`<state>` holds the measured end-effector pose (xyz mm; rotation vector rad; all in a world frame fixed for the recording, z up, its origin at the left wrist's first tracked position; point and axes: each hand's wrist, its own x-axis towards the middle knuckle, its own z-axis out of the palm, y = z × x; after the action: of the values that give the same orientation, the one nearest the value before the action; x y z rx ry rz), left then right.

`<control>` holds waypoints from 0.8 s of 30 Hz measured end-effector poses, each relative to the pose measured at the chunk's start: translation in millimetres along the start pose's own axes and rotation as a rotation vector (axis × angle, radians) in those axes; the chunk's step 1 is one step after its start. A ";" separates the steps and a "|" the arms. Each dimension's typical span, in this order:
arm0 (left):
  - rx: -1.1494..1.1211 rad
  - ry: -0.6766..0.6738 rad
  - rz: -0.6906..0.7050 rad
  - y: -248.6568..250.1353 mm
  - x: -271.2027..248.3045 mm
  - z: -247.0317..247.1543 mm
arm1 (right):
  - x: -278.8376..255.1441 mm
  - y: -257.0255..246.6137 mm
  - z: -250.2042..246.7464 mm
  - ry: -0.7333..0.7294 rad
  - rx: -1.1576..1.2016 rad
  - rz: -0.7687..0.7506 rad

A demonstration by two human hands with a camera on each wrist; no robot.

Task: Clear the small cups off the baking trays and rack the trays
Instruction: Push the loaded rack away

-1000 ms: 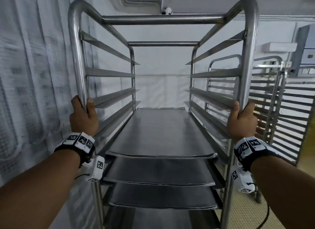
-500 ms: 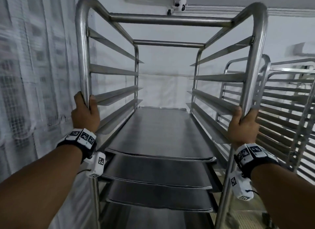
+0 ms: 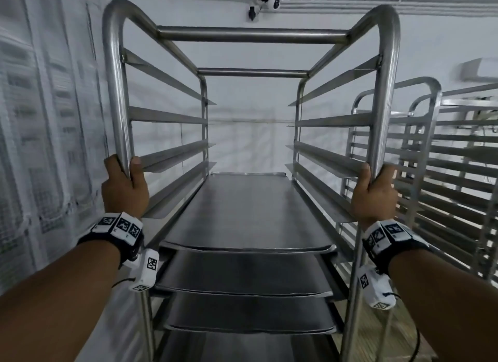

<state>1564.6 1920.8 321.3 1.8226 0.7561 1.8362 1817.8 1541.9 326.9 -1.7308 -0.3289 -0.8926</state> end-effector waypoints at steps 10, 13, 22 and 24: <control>-0.034 -0.062 -0.074 -62.6 63.2 107.5 | 39.4 24.3 119.9 0.074 -0.020 0.018; -0.048 -0.071 -0.060 -87.5 80.1 136.4 | 46.7 29.2 149.8 0.099 -0.031 0.030; -0.064 -0.071 -0.043 -130.8 117.5 208.4 | 74.2 44.9 218.6 0.119 -0.057 0.008; -0.064 -0.065 -0.040 -137.0 122.9 223.7 | 81.6 51.3 232.0 0.118 -0.066 0.000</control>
<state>1774.6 2120.4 320.0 1.8052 0.6974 1.7473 1997.3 1717.7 323.3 -1.7292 -0.2239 -1.0113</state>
